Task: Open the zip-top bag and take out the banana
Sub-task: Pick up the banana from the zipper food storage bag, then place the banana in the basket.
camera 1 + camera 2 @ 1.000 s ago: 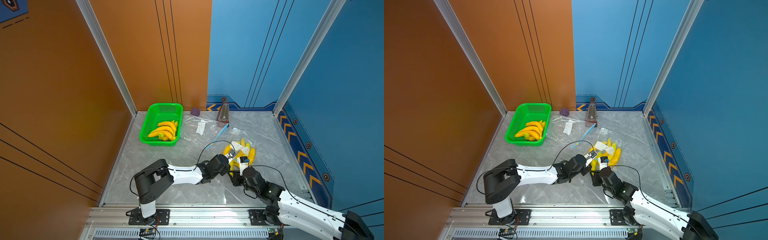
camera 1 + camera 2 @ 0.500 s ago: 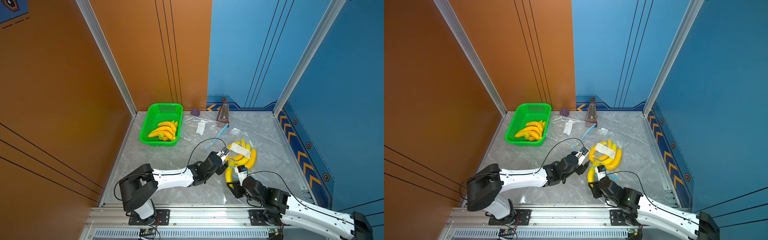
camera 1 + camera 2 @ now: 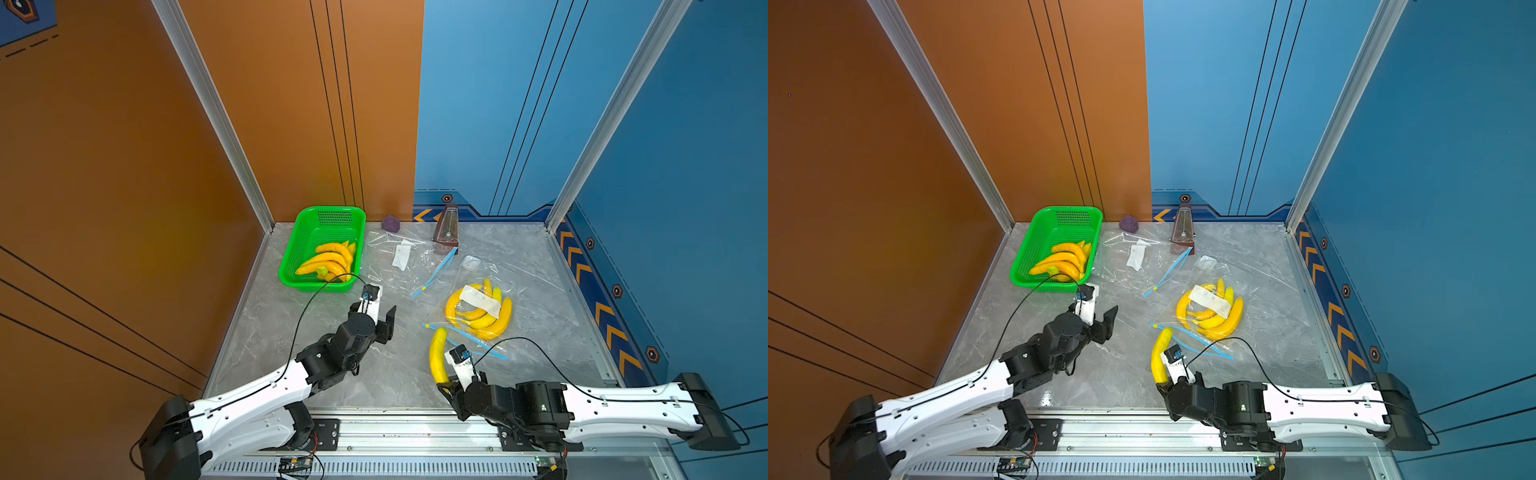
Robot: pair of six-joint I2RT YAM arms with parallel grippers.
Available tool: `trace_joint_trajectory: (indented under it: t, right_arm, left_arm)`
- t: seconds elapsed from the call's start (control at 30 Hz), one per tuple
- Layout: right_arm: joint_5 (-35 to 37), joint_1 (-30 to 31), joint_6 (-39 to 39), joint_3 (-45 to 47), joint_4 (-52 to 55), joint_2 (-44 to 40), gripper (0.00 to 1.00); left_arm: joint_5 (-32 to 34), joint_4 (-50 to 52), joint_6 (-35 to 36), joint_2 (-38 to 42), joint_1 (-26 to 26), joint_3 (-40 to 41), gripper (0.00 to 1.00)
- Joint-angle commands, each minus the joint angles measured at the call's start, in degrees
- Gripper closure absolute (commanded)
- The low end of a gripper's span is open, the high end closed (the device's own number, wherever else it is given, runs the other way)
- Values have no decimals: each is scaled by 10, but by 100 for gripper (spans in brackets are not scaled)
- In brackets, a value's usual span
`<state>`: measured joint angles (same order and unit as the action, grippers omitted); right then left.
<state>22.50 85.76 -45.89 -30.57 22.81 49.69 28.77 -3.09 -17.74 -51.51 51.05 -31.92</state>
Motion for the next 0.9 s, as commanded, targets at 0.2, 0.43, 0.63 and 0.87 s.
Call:
trace_joint_trajectory:
  t: [0.2, 0.43, 0.63, 0.87]
  right_arm:
    - [-10, -32, 133, -148, -24, 137, 79]
    - [-167, -183, 261, -257, -103, 254, 79]
    - [-254, -270, 371, -434, -119, 418, 78]
    - [-345, -328, 448, -665, -77, 618, 78]
  left_arm:
    - [64, 242, -70, 169, -49, -14, 25]
    - [81, 299, -68, 171, -84, -53, 19]
    - [87, 330, -71, 207, -136, -48, 16]
    - [75, 341, -79, 243, -177, -27, 15]
